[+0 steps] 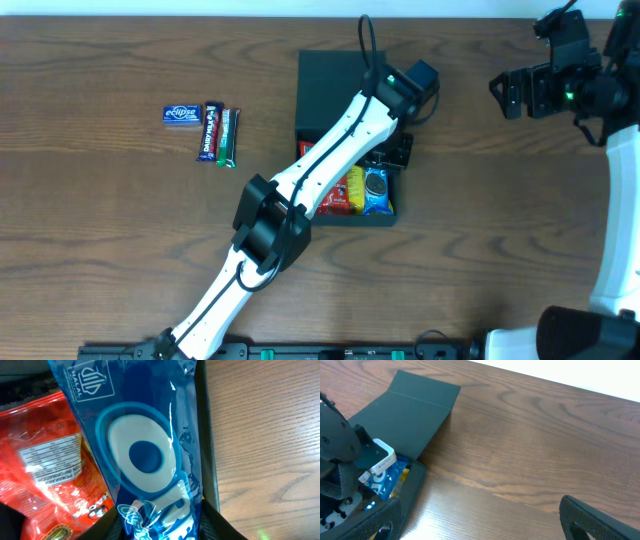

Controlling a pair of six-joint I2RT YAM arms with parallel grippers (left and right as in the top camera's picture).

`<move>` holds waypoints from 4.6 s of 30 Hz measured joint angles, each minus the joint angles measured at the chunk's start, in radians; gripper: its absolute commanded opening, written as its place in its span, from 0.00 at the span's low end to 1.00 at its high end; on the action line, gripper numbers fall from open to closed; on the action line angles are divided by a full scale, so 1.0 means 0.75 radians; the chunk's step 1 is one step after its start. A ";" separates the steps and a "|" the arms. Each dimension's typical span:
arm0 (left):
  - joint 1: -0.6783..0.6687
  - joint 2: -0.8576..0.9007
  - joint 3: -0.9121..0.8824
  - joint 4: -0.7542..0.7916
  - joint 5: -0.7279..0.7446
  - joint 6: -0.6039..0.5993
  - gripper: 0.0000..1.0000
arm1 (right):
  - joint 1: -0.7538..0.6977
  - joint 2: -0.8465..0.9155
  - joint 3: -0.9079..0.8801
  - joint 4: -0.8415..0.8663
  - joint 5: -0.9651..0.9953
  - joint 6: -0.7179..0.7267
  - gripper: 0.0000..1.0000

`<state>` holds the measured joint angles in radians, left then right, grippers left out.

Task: Pack container
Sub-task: 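Lower the Oreo pack upright into the box's right side, release, then withdraw the left gripper back toward the remaining bars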

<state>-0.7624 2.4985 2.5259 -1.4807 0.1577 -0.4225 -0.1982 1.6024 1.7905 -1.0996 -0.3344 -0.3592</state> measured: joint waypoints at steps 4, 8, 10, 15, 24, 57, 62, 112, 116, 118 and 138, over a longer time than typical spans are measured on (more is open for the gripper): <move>-0.001 0.000 -0.036 0.030 0.006 -0.021 0.38 | 0.000 0.001 0.000 0.001 -0.004 0.000 0.99; -0.001 0.000 -0.042 0.037 0.013 -0.039 0.39 | 0.000 0.001 0.000 0.000 -0.019 0.000 0.99; -0.001 0.000 -0.042 0.044 0.017 -0.042 0.41 | 0.000 0.001 0.000 0.000 -0.023 0.000 0.99; -0.001 0.000 -0.042 0.051 0.023 -0.051 0.65 | 0.000 0.001 0.000 0.000 -0.026 0.000 0.99; -0.001 0.000 -0.042 0.033 0.026 -0.066 0.80 | 0.000 0.001 0.000 0.000 -0.035 0.000 0.99; 0.081 0.000 -0.086 0.071 -0.046 -0.069 0.06 | 0.000 0.001 0.000 0.000 -0.039 0.000 0.99; 0.080 0.000 -0.107 0.123 -0.039 -0.069 0.06 | 0.000 0.001 0.000 0.000 -0.039 0.000 0.99; 0.472 -0.172 0.250 -0.123 -0.471 0.028 0.06 | 0.000 0.001 0.000 0.018 -0.040 0.000 0.99; 0.728 -0.192 0.249 -0.137 -0.444 0.075 0.06 | 0.000 0.001 0.000 0.038 -0.039 0.000 0.99; 0.845 -0.192 0.219 -0.125 -0.394 0.101 0.06 | 0.000 0.001 0.000 0.047 -0.040 0.000 0.99; 1.068 -0.192 -0.152 -0.011 -0.037 0.284 0.06 | 0.000 0.001 0.000 0.057 -0.039 -0.001 0.99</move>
<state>0.0383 2.3543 2.4123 -1.4891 0.1303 -0.2092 -0.1982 1.6028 1.7905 -1.0569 -0.3634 -0.3595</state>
